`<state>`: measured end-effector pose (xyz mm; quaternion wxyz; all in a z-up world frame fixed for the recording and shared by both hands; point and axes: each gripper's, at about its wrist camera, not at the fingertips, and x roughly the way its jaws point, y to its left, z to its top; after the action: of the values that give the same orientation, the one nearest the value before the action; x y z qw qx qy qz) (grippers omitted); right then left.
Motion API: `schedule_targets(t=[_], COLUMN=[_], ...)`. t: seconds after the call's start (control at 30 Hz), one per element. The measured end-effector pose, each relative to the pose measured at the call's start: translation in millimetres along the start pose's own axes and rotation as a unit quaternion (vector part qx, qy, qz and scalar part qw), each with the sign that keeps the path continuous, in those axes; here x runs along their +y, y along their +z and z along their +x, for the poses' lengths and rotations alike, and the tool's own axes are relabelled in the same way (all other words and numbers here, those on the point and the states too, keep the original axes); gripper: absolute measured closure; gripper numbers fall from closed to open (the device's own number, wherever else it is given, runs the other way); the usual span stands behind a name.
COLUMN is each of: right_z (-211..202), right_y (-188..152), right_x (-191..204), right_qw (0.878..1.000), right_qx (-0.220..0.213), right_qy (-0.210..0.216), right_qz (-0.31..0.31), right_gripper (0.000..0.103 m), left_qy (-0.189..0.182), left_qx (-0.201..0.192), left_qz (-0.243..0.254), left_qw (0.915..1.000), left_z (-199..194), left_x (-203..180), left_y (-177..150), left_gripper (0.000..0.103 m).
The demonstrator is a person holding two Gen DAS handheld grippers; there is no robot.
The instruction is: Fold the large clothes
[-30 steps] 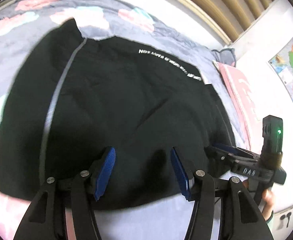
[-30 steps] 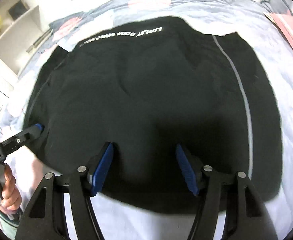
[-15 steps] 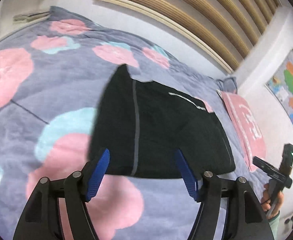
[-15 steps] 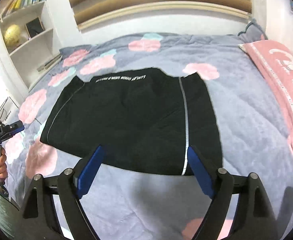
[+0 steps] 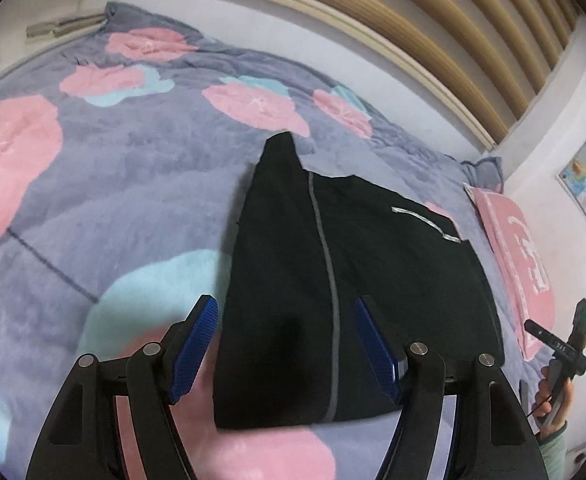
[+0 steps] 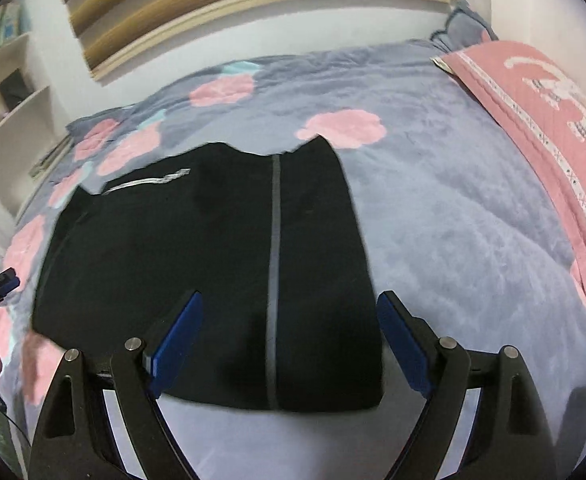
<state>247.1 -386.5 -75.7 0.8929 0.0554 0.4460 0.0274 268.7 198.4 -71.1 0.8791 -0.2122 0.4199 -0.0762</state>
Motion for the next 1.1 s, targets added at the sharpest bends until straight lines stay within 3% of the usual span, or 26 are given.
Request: schedule_targets(t=[0.23,0.43,0.6,0.7,0.73,0.77,0.8,0.9,0.97,1.03,1.1], right_z=[63.3,108.4,134.8,145.6,145.4,144.3,142.4,138.7,147.7,158.4,176.1], right_y=[17.6,19.4,15.7,17.3,18.1,19.8,20.8,23.5,26.8,30.1,32.4], right_x=[-37.7,-48.1,-68.4,-65.8,-62.5,-56.9,-49.0,-30.6,-32.1,-35.1,-34.4], right_qw=[0.998,0.995,0.979,0.973,0.972,0.970,0.966,0.976,0.972,0.965,0.957], right_qx=[0.026,0.058,0.097,0.118,0.121,0.123,0.126,0.121,0.133,0.146,0.163], right_qy=[0.042,0.057,0.137,0.165,0.171,0.189,0.211,0.178,0.192,0.211,0.230], right_qz=[0.050,0.064,0.113,0.109,0.103,0.093,0.079,0.022,0.031,0.049,0.071], right_gripper=[0.013,0.010,0.004,0.004,0.011,0.024,0.027,0.026,0.023,0.020,0.014], left_qy=[-0.041,-0.100,-0.136,-0.165,-0.181,-0.187,-0.191,-0.198,-0.185,-0.192,-0.194], left_qx=[0.033,0.101,0.131,0.142,0.138,0.133,0.126,0.117,0.132,0.150,0.159], left_qz=[-0.067,-0.117,-0.141,-0.157,-0.158,-0.153,-0.139,-0.105,-0.117,-0.149,-0.165], left_qw=[0.9964,0.9829,0.9719,0.9633,0.9607,0.9612,0.9635,0.9675,0.9667,0.9584,0.9539], left_z=[58.6,109.3,133.3,141.4,139.4,135.9,129.9,122.0,130.8,146.6,160.9], left_x=[33.1,47.2,45.5,43.6,40.8,37.8,32.7,24.1,25.6,31.0,30.8], left_y=[18.9,19.8,22.9,25.5,25.7,26.0,26.3,27.5,27.7,27.9,28.3], left_gripper=[0.031,0.031,0.027,0.028,0.030,0.034,0.043,0.046,0.044,0.033,0.030])
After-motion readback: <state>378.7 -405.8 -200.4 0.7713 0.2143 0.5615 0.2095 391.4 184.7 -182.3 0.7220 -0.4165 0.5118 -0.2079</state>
